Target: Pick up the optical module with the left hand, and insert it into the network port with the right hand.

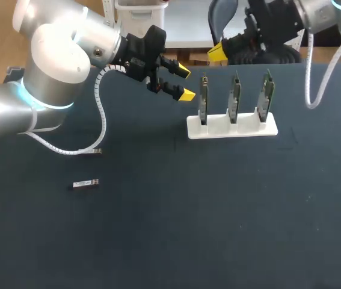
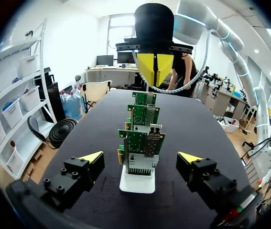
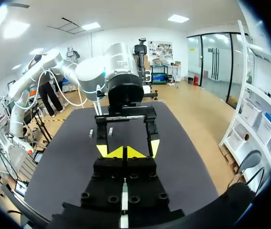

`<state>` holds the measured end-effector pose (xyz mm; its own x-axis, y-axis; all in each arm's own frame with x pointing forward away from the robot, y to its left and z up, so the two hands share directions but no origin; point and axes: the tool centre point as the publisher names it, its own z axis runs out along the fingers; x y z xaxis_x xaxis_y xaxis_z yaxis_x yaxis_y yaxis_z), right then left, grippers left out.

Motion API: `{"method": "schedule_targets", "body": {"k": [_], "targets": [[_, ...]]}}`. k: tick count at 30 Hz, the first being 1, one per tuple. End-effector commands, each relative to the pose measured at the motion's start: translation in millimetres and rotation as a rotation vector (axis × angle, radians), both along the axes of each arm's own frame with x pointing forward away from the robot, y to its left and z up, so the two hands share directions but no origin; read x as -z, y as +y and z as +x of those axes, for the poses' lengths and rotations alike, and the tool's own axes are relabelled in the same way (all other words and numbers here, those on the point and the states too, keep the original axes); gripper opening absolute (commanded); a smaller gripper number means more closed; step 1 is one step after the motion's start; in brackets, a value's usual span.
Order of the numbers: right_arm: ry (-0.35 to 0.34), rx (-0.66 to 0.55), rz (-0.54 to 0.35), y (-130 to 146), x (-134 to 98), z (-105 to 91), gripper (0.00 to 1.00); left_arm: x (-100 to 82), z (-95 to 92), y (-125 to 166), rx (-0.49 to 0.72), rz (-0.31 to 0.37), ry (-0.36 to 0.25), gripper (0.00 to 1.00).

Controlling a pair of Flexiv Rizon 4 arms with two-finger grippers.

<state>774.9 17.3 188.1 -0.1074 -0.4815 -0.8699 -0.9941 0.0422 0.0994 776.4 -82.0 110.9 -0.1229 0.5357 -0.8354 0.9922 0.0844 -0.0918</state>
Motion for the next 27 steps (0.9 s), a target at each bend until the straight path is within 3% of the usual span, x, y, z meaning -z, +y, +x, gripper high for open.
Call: {"method": "schedule_targets", "body": {"k": [1,12,27], "targets": [[0.0,0.004,0.005,-25.0,0.4,-2.4,0.0,-0.3,2.4,-1.1,0.003,0.005,0.004,1.0],[0.042,-0.023,-0.031,-73.0,16.1,2.5,0.0,-0.3,2.4,-1.1,0.003,0.005,0.004,1.0],[0.071,-0.099,-0.08,-87.0,33.5,0.9,0.0,-0.3,2.4,-1.1,0.003,0.005,0.004,1.0]]}}
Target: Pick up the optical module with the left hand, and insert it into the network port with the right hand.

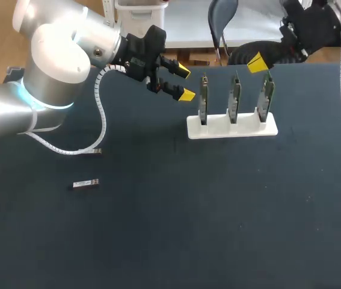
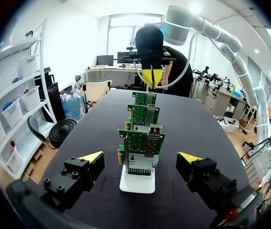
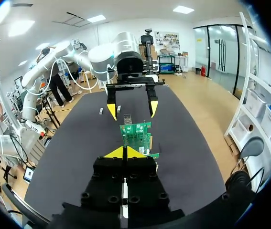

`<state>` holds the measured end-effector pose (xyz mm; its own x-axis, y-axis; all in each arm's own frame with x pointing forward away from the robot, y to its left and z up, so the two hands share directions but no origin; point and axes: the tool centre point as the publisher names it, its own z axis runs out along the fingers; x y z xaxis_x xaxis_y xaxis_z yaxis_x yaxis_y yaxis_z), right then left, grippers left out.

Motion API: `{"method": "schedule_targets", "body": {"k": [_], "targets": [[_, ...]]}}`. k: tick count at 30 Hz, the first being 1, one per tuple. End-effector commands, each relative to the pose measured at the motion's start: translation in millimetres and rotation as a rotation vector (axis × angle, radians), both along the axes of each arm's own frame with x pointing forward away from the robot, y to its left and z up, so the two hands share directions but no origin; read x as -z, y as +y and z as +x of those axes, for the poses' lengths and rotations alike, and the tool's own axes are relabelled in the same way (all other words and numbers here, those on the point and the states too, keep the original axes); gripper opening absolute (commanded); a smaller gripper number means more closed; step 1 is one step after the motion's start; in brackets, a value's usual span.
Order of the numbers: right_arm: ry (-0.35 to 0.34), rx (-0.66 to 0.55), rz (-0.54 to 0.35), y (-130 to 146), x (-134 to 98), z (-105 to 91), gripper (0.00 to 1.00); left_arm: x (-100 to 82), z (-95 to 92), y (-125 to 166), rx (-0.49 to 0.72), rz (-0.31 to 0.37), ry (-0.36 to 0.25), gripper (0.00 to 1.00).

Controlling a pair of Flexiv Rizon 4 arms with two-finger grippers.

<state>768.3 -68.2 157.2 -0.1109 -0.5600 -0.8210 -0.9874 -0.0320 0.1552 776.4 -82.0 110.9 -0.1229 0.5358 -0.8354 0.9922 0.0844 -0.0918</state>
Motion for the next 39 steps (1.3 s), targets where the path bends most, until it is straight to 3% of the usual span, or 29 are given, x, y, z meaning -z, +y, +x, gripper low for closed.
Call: {"method": "schedule_targets", "body": {"k": [1,15,16,17,33,39], "targets": [[0.017,-0.014,0.0,-2.1,3.4,7.4,0.0,-0.3,2.4,-1.1,0.003,0.005,0.004,1.0],[0.024,-0.021,-0.013,-2.0,8.2,6.7,0.0,-0.3,2.4,-1.1,0.003,0.005,0.004,1.0],[0.022,-0.024,-0.02,-1.5,8.4,6.4,0.42,-0.3,2.4,-1.1,0.003,0.005,0.004,1.0],[0.016,-0.021,-0.026,-1.1,8.6,6.1,1.0,-0.3,2.4,-1.1,0.003,0.005,0.004,1.0],[0.007,-0.033,-0.03,-0.4,8.4,4.7,1.0,-0.3,2.4,-1.1,0.003,0.005,0.004,1.0],[0.007,-0.033,-0.03,-0.4,8.4,4.7,1.0,-7.7,2.2,4.8,-0.003,0.028,-0.029,1.0]]}}
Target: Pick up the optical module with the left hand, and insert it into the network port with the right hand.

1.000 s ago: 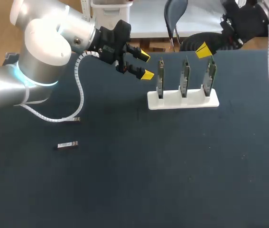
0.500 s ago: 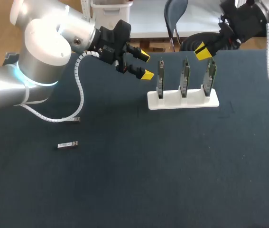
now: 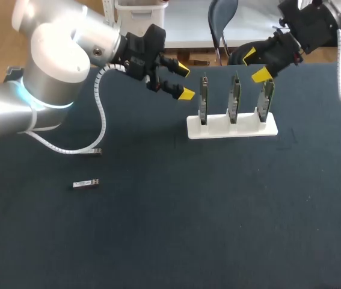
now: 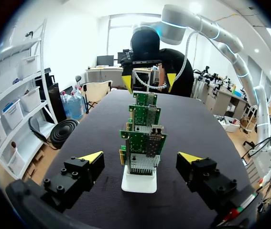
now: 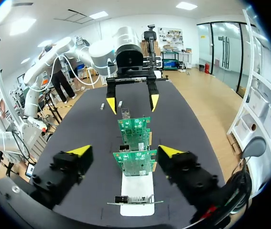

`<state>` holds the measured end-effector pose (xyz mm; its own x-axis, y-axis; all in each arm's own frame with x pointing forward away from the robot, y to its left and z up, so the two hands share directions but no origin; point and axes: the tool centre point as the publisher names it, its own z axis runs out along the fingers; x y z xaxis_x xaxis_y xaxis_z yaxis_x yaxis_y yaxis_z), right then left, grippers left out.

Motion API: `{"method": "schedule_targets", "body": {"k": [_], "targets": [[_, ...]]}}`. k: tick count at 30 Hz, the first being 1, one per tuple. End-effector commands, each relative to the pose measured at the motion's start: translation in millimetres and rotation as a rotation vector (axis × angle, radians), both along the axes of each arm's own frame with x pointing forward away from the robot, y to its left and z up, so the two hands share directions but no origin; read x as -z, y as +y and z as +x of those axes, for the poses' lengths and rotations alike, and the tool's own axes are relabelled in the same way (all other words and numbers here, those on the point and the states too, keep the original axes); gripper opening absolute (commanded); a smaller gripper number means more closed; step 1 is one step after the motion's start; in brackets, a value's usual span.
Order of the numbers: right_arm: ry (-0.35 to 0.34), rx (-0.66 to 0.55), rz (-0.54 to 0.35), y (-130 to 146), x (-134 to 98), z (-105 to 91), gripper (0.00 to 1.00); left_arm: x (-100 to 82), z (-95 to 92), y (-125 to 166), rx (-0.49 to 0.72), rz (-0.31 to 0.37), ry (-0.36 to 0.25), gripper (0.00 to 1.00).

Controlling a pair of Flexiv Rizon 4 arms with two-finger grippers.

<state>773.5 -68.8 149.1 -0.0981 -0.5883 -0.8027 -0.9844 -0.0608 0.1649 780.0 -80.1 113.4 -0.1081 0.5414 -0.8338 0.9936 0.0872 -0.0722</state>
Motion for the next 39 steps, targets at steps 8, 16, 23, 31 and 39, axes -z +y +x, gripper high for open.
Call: {"method": "schedule_targets", "body": {"k": [8,16,23,31,39], "targets": [[-0.001,0.001,0.0,0.2,0.3,-0.5,1.0,-8.2,-16.6,36.2,-0.021,0.158,-0.05,1.0],[-0.001,0.001,0.0,0.2,0.3,-0.5,1.0,-13.5,-47.1,90.3,-0.063,0.312,-0.09,1.0],[-0.001,0.001,0.0,0.2,0.3,-0.5,1.0,1.6,-78.4,137.4,-0.154,0.502,-0.084,1.0],[-0.001,0.001,0.0,0.2,0.3,-0.5,1.0,31.6,-112.9,177.6,-0.153,0.707,-0.049,1.0],[-0.001,0.001,0.0,0.2,0.3,-0.5,1.0,49.6,-125.4,211.7,-0.133,0.836,-0.037,1.0]]}}
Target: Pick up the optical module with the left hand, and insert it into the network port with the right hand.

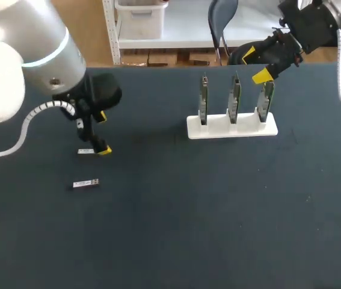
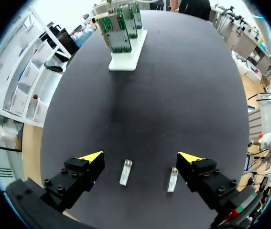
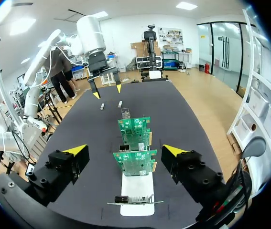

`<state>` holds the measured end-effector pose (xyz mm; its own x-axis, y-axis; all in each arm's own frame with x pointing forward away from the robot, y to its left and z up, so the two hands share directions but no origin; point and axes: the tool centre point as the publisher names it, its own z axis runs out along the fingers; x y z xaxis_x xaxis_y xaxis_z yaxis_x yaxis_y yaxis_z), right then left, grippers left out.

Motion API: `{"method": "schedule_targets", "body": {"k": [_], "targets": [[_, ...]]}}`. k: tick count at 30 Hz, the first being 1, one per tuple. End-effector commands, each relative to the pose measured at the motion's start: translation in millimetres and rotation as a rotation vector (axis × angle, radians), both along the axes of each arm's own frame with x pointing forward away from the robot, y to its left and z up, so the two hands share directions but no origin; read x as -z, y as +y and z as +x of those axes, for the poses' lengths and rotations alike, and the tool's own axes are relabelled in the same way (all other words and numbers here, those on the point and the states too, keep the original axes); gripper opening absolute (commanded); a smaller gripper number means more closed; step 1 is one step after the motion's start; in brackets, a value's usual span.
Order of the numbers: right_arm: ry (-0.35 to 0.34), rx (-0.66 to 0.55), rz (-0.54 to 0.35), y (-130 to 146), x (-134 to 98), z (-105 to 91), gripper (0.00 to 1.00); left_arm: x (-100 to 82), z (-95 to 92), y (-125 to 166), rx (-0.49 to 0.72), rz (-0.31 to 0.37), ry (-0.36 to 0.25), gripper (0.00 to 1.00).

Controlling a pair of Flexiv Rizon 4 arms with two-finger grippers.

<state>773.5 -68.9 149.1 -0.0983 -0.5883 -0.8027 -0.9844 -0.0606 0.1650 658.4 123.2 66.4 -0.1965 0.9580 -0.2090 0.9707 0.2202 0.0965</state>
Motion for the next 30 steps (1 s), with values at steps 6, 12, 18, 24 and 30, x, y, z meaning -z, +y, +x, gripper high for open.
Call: {"method": "schedule_targets", "body": {"k": [6,12,18,24,30], "targets": [[-0.002,0.001,0.0,0.3,0.3,-0.5,1.0,16.9,-5.4,29.2,0.004,0.074,0.049,1.0],[-0.002,0.001,0.0,0.3,0.3,-0.5,1.0,28.3,-2.4,42.9,0.001,0.076,0.089,1.0],[-0.002,0.001,0.0,0.3,0.3,-0.5,1.0,41.3,-0.4,50.8,0.028,0.108,0.126,1.0],[-0.002,0.001,0.0,0.3,0.3,-0.5,1.0,50.1,3.3,55.6,0.067,0.155,0.139,1.0],[-0.002,0.001,0.0,0.3,0.3,-0.5,1.0,59.6,10.4,62.2,0.079,0.183,0.152,1.0]]}}
